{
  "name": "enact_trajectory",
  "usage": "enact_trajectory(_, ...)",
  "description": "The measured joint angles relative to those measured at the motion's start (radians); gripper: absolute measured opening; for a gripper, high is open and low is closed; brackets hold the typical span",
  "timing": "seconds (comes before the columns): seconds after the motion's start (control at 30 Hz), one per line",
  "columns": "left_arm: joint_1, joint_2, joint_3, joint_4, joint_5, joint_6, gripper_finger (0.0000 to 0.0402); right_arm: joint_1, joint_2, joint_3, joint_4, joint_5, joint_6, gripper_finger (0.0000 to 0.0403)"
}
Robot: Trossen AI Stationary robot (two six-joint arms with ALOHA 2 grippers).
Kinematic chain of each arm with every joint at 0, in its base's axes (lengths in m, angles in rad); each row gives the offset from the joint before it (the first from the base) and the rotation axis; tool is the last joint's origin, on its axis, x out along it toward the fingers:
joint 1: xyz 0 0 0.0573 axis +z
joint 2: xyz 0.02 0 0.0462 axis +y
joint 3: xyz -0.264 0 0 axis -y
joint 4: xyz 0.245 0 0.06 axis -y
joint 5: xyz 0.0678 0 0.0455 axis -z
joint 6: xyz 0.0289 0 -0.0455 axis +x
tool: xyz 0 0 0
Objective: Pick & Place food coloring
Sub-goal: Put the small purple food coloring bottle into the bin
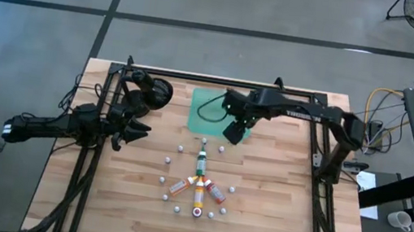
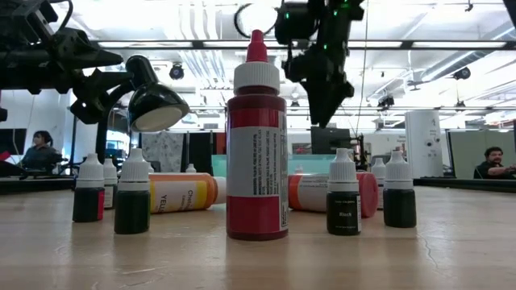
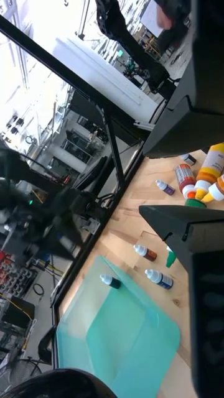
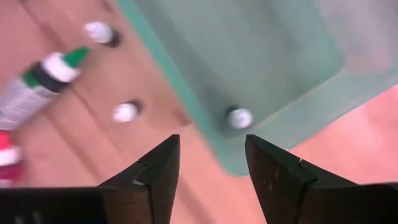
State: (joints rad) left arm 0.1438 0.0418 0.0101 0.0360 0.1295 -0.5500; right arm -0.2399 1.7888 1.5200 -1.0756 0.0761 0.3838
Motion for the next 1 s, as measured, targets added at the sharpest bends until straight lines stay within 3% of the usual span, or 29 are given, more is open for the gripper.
enact_trajectory(0.13,0.0,0.0,0.0,0.0,0.0,0.0,0.0106,0.072,-0.004,0.0,-0.017,-0.014,0.111,0.0175)
enact_trajectory(0.27,0.0,0.0,0.0,0.0,0.0,0.0,0.0106,0.17,-0.004,-0.001,-0.058,-0.033,0.098,0.0176)
enact_trajectory(0.63,0.0,0.0,0.0,0.0,0.0,0.0,0.0106,0.419,-0.076,-0.115,-0.056,-0.035,-0.261,0.0176)
enact_trajectory(0.8,0.0,0.0,0.0,0.0,0.0,0.0,0.0106,0.512,-0.11,-0.201,0.062,-0.034,-0.409,0.0176)
enact_trajectory(1.0,0.0,0.0,0.0,0.0,0.0,0.0,0.0106,0.574,-0.104,-0.26,0.257,-0.088,-0.379,0.0176)
